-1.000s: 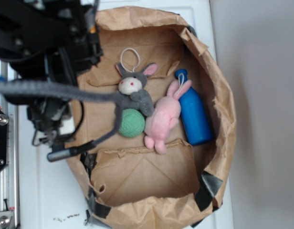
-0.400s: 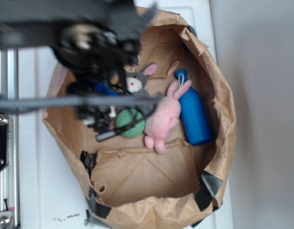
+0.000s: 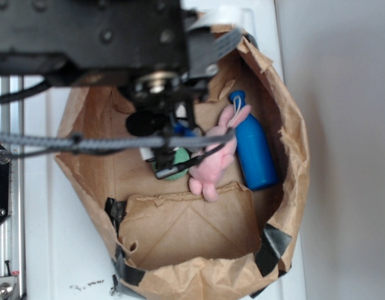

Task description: Grab the green ball.

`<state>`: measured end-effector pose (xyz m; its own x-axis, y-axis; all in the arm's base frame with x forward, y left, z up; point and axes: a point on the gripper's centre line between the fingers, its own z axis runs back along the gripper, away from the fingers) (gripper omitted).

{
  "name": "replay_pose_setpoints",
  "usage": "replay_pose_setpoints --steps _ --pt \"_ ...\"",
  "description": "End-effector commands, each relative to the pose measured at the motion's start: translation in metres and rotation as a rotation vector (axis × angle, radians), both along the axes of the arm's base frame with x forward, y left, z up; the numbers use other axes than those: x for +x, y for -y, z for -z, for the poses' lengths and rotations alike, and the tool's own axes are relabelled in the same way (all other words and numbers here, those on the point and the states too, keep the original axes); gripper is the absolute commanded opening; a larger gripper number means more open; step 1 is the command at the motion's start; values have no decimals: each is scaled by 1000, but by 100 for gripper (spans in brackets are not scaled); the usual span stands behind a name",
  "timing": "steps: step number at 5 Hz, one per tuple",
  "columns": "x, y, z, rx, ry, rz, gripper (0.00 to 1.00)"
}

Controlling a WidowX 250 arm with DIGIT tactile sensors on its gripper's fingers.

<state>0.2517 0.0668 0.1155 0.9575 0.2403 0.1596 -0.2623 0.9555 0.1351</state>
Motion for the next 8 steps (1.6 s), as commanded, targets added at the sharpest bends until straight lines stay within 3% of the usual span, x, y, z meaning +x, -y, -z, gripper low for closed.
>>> replay_pose_setpoints --steps 1,2,3,5,6,8 --pt "-2 13 22 8 150 52 100" --pt "11 40 34 36 98 54 100" --pt "24 54 33 33 84 49 100" --pt "31 76 10 -32 105 81 100" --pt "36 74 10 -33 108 66 100" --pt "49 67 40 29 79 66 100"
